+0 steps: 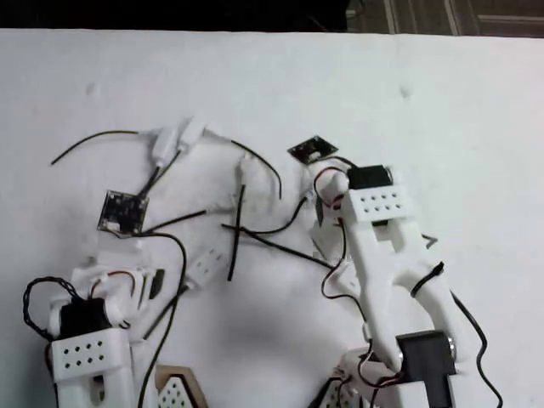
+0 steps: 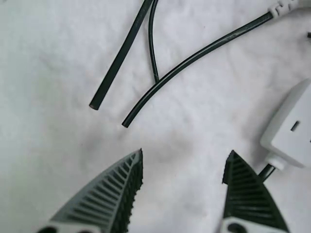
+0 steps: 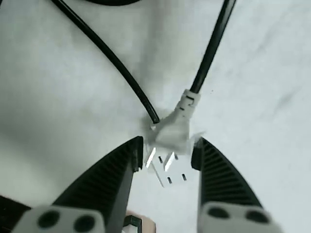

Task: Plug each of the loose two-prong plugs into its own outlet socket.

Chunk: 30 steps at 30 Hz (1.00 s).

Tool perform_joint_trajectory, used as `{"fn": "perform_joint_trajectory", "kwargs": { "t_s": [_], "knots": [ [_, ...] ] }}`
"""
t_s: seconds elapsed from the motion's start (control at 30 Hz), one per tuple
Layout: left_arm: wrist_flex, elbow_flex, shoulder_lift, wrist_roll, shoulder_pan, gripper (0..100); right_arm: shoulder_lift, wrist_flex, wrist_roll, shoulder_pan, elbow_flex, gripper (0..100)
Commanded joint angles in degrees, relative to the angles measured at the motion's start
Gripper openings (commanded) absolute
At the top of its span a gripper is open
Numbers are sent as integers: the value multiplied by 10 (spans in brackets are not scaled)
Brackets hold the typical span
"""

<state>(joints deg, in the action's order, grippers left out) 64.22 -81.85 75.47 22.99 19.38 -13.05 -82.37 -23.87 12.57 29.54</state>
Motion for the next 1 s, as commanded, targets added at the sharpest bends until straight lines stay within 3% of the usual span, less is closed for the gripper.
{"fn": "perform_joint_trajectory", "kwargs": {
  "t_s": [0.0,0.43,0.63,0.97],
  "knots": [
    [-10,2,8,-1,6,271,-24,-18,-5,-6,-4,163],
    [-10,2,8,-1,6,271,-13,15,1,-11,0,163],
    [-10,2,8,-1,6,271,85,57,67,-6,-4,163],
    [-10,2,8,-1,6,271,163,94,74,-6,-5,162]
  ]
}}
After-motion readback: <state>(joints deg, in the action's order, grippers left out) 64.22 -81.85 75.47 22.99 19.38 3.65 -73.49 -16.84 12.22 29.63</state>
